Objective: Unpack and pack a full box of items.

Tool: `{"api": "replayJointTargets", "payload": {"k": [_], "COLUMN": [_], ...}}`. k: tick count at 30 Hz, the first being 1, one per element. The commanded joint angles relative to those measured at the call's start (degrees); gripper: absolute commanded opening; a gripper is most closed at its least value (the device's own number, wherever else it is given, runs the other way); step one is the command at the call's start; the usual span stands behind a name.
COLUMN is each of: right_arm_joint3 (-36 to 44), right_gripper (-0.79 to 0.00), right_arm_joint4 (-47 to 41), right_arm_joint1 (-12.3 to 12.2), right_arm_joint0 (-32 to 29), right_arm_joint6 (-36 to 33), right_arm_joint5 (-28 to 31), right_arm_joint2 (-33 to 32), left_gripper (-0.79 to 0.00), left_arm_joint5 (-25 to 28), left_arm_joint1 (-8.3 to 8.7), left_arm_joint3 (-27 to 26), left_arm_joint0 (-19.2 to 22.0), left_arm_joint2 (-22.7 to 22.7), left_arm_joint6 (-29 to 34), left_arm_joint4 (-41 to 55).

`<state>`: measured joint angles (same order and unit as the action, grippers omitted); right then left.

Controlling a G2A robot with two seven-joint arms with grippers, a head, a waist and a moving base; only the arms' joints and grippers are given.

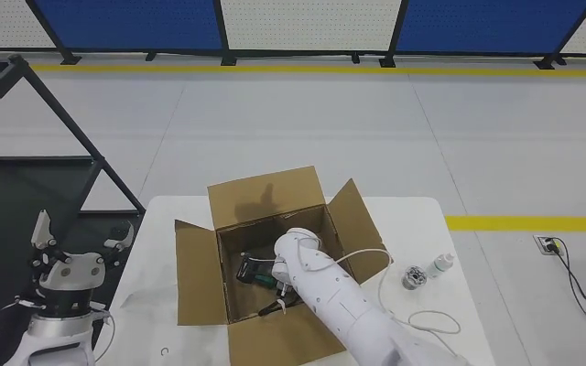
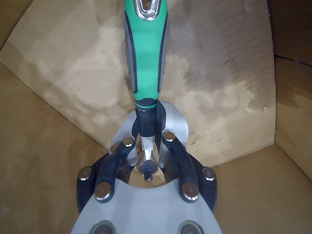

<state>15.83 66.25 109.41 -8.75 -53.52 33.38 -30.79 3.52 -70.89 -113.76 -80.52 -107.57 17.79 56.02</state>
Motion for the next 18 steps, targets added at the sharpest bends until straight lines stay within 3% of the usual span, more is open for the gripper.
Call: {"api": "replayJointTargets", "payload": {"k": [1, 11, 18], "right_arm_joint3": [0.2, 5.7, 20.0], "right_gripper": [-0.785, -0.785, -0.785], "right_arm_joint4": [0.1, 2.4, 6.8], "right_arm_joint1": [-0.1, -2.0, -6.4], "right_arm_joint0": [0.5, 0.1, -5.0], "right_arm_joint6": [0.4, 2.5, -0.4], "right_arm_joint5": [-0.3, -4.3, -10.9], "right_arm_joint2": [-0.2, -1.2, -4.1], "left_gripper": [0.0, 0.0, 0.0], "left_arm_joint5": [0.0, -0.1, 0.5], "left_arm_joint1": [-0.01, -0.05, -0.02], "left_arm_joint3": [-0.1, -1.0, -1.5], "left_arm_joint0": [-0.1, -0.7, -1.4], "left_arm_joint2": [-0.1, 0.6, -0.9], "left_arm_joint6": [0.1, 1.3, 2.5], "left_arm_joint4": [0.0, -0.4, 0.5]}}
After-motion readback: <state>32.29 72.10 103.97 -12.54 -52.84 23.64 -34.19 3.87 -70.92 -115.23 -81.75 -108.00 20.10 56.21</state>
